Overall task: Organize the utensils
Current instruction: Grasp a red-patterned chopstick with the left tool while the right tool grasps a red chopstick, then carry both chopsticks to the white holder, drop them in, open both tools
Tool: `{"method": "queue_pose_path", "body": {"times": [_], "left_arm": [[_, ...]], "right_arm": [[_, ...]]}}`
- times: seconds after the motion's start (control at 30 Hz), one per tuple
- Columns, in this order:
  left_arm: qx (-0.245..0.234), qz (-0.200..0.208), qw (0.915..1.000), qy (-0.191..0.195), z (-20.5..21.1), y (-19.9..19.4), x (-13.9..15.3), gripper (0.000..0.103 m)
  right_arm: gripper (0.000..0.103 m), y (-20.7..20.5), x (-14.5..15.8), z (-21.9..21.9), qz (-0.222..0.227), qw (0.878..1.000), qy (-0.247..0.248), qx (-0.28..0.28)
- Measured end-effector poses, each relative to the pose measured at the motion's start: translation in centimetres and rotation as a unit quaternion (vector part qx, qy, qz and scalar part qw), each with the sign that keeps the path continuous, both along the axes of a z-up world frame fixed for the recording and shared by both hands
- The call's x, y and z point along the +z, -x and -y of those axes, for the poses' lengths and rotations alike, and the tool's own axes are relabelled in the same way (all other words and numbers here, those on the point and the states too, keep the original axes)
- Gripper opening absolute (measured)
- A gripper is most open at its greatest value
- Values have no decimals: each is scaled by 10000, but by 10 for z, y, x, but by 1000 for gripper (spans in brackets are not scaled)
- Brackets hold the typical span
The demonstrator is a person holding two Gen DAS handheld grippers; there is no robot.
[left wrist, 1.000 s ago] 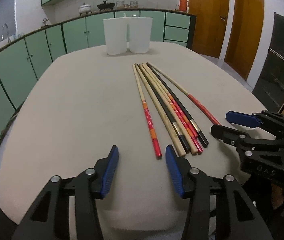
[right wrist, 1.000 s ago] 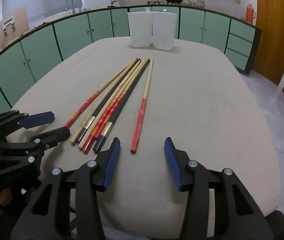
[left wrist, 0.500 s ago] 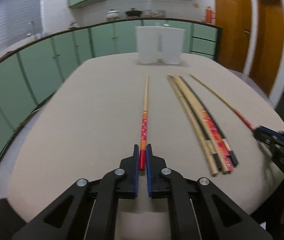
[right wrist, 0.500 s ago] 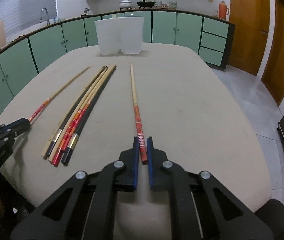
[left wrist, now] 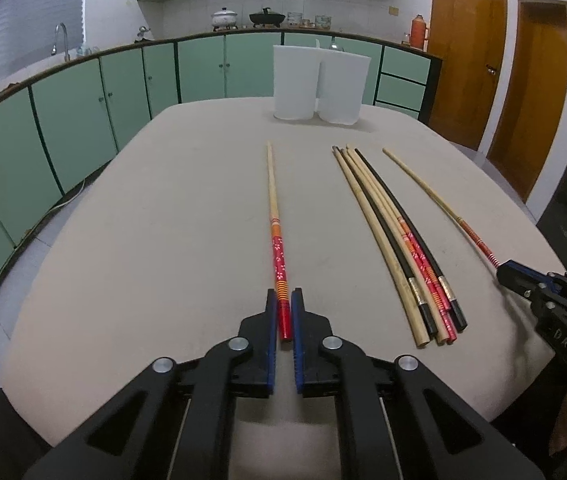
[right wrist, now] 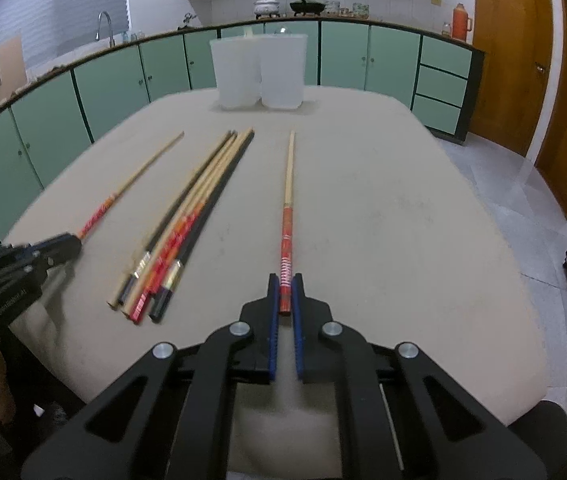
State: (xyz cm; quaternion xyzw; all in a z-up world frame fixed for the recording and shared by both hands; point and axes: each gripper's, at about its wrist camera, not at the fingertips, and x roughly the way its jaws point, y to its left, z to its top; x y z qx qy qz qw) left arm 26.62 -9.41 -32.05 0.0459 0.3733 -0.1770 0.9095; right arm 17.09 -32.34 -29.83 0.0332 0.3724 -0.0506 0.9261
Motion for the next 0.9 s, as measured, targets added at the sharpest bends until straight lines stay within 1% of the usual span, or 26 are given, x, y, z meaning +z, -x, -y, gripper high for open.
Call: {"method": "queue_pose_path", "body": {"times": [0.13,0.23,0.33,0.4,0.63,0.7,0.8,0.83,0.87,0.9], "left_arm": [[74,128,9997,192,-11,4,26,6],[77,183,9994,291,-18,5,48,6],[3,264,9993,282,-19,6,70,6],[-80,387,9989,262,-19,7,90,6],[-352,520,9976,292,-13,-12,142,6],[-383,553,9973,289,-12,-20,153,6],[-419,436,9970,480,-16,-26,158,6],[-396,428,9970,505,-19,-23,153,9],[-406,388,9966,601,-23,-19,144,15],[-401,340,9967,614,-24,-15,134,33]], "right_arm": [[5,9,31,2,149,9999,-44,-26],[5,14,59,2,259,9996,56,51],[5,11,88,4,298,9994,111,135],[5,4,109,6,288,9992,159,238],[5,-31,163,11,171,9972,289,665],[5,-44,175,16,88,9971,221,720],[5,-55,189,18,101,9967,227,768],[5,-55,189,18,103,9968,203,771],[5,-55,188,18,99,9968,148,782],[5,-52,185,19,112,9969,135,770]]}}
